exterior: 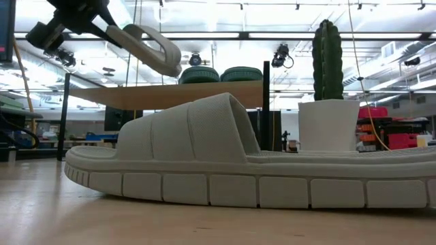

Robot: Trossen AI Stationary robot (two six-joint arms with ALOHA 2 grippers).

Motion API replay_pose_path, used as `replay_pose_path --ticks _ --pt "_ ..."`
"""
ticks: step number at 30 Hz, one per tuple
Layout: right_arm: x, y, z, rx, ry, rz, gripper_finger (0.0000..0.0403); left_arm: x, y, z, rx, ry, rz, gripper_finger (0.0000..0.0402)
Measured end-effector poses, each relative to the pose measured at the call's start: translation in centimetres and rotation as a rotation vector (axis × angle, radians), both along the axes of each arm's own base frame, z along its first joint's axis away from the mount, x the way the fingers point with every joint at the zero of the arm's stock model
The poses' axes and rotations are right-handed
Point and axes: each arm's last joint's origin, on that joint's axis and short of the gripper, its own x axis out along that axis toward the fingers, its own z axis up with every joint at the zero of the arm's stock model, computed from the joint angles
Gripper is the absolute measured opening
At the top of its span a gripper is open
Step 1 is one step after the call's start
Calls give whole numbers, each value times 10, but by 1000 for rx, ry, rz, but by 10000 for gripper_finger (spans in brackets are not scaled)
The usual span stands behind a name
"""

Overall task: Pick and place slides into the shelf
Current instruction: Put the gray slide on the shelf

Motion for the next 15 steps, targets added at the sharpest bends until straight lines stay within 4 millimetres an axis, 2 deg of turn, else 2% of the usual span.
replay_pose_path --ticks 7,15 --pt "1 0 -1 -6 0 -7 164 -1 -3 -1 -35 12 -39 46" --pt "9 5 -7 -22 27 -7 164 -6 2 -5 16 47 58 46"
